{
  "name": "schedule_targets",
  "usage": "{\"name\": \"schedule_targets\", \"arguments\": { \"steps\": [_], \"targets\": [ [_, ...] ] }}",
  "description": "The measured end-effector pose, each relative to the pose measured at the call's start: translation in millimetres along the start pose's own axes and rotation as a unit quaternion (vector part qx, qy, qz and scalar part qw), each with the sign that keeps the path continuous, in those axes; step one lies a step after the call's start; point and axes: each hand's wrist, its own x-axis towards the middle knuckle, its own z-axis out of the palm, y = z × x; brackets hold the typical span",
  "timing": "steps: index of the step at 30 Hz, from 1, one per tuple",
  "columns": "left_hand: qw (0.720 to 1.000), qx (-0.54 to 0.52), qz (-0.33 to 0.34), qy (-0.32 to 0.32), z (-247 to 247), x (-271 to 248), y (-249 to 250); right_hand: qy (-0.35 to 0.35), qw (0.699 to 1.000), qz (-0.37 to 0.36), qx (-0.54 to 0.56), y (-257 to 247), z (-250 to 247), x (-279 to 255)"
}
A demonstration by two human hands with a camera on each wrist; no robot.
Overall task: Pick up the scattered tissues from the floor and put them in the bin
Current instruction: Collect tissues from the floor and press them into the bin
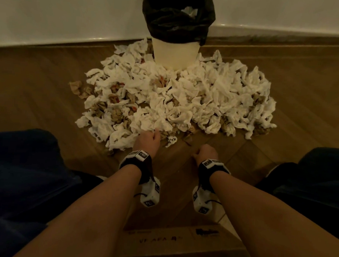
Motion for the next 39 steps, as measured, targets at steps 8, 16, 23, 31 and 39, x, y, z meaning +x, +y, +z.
{"name": "schedule_targets", "arguments": {
  "steps": [8,16,23,31,39],
  "targets": [
    [1.000,-0.013,-0.006,-0.007,-2.8,1.9,-1.3,-0.054,0.998,-0.007,-0.019,-1.9,-3.6,-5.0],
    [0.998,-0.036,0.032,0.042,-10.2,-2.0,14.6,0.007,0.994,0.044,0.099,34.1,-43.9,5.2],
    [0.995,-0.084,0.041,0.047,-49.8,28.7,60.1,0.112,0.969,-0.039,0.217,-5.6,-138.4,24.8],
    [0.972,-0.072,0.180,0.135,-172.9,111.7,136.9,0.220,0.902,-0.196,0.315,-111.0,-310.5,31.1],
    [0.961,-0.071,0.183,0.192,-223.4,182.2,192.0,0.199,0.901,-0.247,0.296,-161.2,-357.4,66.2]
  ]
}}
